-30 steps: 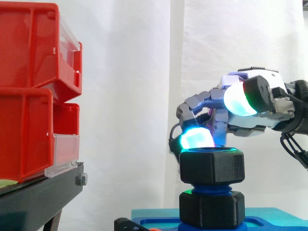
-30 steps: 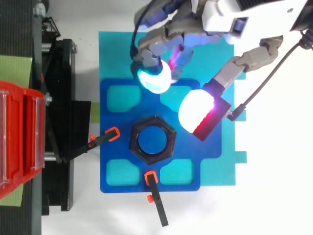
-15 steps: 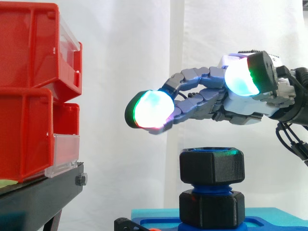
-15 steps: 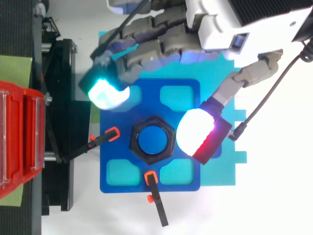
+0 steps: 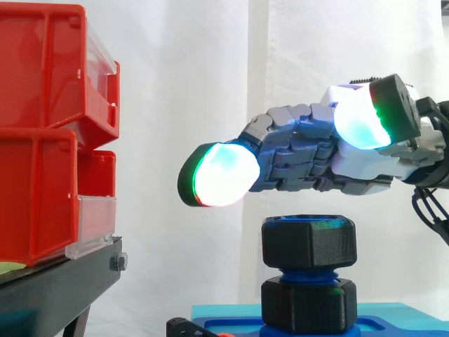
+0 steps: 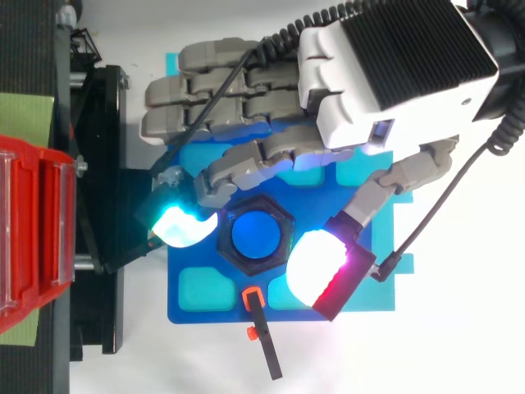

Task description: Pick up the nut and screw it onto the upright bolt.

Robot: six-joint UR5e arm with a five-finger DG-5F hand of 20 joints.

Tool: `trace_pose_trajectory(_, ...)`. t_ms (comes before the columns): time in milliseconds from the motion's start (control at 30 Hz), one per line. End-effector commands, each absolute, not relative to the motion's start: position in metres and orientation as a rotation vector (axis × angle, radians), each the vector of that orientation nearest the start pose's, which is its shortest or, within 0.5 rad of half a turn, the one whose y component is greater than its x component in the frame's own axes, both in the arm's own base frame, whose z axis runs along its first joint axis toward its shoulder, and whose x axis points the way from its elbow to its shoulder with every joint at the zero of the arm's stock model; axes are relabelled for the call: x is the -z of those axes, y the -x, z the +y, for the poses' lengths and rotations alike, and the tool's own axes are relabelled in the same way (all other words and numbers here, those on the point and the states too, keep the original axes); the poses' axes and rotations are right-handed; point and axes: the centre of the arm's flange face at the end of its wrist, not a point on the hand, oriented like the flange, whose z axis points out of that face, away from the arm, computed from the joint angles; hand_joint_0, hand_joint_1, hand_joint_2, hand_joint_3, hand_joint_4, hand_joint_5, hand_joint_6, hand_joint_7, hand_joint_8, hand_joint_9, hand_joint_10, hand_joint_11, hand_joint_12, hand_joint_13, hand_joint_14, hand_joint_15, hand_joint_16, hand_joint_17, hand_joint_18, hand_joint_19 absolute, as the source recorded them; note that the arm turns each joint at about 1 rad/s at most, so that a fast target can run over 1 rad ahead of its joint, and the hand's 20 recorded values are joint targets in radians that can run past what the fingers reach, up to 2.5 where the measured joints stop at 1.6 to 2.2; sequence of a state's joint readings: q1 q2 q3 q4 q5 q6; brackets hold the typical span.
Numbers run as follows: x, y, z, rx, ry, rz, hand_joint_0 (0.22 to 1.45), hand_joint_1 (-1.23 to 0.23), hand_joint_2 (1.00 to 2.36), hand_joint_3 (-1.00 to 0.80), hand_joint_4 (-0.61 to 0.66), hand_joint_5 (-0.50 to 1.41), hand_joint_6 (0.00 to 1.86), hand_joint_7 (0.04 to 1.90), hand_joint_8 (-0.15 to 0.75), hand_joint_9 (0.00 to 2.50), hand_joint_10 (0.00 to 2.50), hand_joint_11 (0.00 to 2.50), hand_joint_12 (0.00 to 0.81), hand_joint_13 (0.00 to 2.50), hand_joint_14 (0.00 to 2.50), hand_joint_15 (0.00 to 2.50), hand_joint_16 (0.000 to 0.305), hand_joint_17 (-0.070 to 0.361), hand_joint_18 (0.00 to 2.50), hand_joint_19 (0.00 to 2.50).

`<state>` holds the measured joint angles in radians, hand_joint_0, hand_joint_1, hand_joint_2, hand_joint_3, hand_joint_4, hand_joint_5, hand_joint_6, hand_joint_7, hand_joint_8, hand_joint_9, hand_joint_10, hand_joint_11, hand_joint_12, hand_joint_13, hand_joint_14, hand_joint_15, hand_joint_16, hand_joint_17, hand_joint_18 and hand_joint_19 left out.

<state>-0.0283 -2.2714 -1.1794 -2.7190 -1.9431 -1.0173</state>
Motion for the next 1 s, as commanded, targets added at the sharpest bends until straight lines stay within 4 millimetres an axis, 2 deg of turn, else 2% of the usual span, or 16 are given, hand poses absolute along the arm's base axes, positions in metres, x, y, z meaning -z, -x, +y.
trace_pose_trajectory(0,-0.273,-0.748,-0.118,-0.696,-0.129,1.509,0.44,-0.19,1.00,-0.50,0.00,-0.28,0.50,0.50,0.100,0.00,0.00,0.00,0.299,0.00,0.00,0.00,0.046,0.103,0.00,0.00)
trace_pose_trajectory(300,-0.271,-0.749,-0.118,-0.695,-0.130,1.507,0.43,-0.16,1.00,-0.50,0.01,-0.28,0.50,0.50,0.102,0.00,0.00,0.00,0.304,0.00,0.00,0.00,0.048,0.108,0.00,0.00)
trace_pose_trajectory(433,-0.264,-0.746,-0.118,-0.696,-0.135,1.520,0.43,-0.15,1.00,-0.50,0.05,-0.26,0.50,0.53,0.119,0.00,0.00,0.00,0.306,0.00,0.00,0.00,0.047,0.107,0.00,0.00)
trace_pose_trajectory(533,-0.256,-0.743,-0.118,-0.696,-0.137,1.524,0.43,-0.16,1.00,-0.50,0.12,-0.22,0.50,0.66,0.154,0.00,0.00,0.00,0.310,0.00,0.00,0.00,0.045,0.102,0.00,0.00)
trace_pose_trajectory(700,-0.257,-0.745,-0.118,-0.695,-0.130,1.507,0.44,-0.18,1.00,-0.50,0.13,-0.20,0.50,0.78,0.183,0.05,0.00,0.00,0.313,0.00,0.00,0.00,0.040,0.090,0.00,0.00)
trace_pose_trajectory(967,-0.258,-0.744,-0.124,-0.688,-0.133,1.500,0.46,-0.24,1.00,-0.50,0.19,-0.16,0.50,1.00,0.217,0.25,0.00,0.00,0.308,0.16,0.00,0.00,0.035,0.079,0.00,0.00)
